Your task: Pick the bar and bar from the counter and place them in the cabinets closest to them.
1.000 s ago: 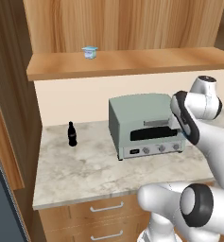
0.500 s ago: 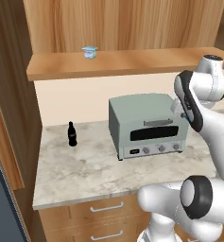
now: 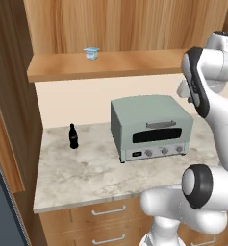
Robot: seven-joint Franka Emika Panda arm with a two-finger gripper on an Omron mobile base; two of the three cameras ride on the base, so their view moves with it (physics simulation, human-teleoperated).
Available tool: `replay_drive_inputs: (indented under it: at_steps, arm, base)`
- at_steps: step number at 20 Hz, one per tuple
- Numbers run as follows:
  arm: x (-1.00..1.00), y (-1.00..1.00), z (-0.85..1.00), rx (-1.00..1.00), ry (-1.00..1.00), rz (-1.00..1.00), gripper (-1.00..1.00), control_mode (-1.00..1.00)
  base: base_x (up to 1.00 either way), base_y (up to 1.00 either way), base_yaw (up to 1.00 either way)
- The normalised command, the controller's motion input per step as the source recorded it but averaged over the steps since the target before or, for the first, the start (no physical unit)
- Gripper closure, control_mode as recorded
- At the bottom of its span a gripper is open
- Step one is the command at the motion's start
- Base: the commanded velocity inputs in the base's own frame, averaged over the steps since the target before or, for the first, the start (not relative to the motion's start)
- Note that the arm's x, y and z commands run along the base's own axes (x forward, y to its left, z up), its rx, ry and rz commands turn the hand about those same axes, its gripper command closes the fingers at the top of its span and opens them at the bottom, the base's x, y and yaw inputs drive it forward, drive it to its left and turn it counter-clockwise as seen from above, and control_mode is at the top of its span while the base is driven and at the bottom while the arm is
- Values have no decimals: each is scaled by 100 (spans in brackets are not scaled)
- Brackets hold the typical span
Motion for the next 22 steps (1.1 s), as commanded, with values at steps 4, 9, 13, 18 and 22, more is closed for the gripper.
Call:
replay_drive_inputs:
  at_steps: [4, 9, 13, 18, 22]
  arm:
    - [0, 3, 63, 0, 0, 0, 100, -100]
    - [0, 6, 53, 0, -3, 0, 100, -100]
    - [-6, 0, 41, 2, -12, 0, 100, -100]
    - [-7, 0, 6, 0, -12, 0, 100, -100]
    - [23, 0, 31, 0, -4, 0, 100, -100]
  base:
    - [0, 0, 0]
    - [0, 0, 0]
    - [0, 0, 0]
    - [0, 0, 0]
    - [0, 0, 0]
